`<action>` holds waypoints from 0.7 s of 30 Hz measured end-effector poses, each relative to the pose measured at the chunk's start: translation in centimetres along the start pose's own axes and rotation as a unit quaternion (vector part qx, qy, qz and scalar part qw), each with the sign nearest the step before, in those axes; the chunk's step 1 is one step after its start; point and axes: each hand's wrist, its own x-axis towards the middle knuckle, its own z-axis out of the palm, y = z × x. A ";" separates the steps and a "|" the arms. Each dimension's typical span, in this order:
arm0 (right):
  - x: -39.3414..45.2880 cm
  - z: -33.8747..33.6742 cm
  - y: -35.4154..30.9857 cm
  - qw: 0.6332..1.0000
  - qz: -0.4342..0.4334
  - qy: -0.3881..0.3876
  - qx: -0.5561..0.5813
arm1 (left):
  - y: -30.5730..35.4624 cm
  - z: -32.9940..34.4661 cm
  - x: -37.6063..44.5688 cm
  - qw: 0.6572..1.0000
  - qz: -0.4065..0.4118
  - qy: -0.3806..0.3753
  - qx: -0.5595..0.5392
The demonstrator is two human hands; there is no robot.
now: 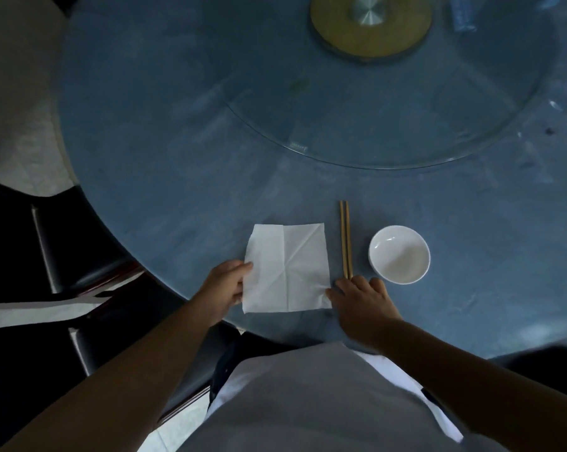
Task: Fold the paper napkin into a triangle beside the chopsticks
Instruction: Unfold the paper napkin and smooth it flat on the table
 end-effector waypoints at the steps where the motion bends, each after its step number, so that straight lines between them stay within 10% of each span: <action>1: 0.0 0.0 0.0 1.000 0.002 0.005 -0.002 | 0.8 0.3 0.6 1.000 0.006 -0.012 -0.006; 9: 0.0 -0.4 -0.1 1.000 0.002 0.015 0.016 | 5.6 1.6 5.1 0.996 0.080 0.026 -0.007; 15: 0.3 -1.1 0.0 0.999 -0.001 0.005 0.041 | 6.2 0.2 7.5 0.945 0.141 0.153 0.252; 21: 2.7 -3.1 -0.1 0.995 0.011 -0.068 0.073 | 7.0 -1.1 8.2 0.950 0.100 0.075 0.285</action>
